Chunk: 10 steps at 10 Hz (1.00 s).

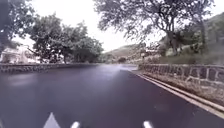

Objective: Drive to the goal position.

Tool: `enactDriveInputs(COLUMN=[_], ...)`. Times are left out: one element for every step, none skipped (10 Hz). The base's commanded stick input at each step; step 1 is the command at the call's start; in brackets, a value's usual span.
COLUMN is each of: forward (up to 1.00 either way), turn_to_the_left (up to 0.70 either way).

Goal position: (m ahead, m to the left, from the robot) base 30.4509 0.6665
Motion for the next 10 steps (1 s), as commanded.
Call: enactDriveInputs(forward=[0.7, 0.7, 0.7, 0.7, 0.7, 0.7, 0.7, 0.7, 0.7, 0.7], turn_to_the_left=[0.0, 0.0, 0.0, 0.0, 0.0, 0.0, -0.35, -0.34, -0.34, 0.0])
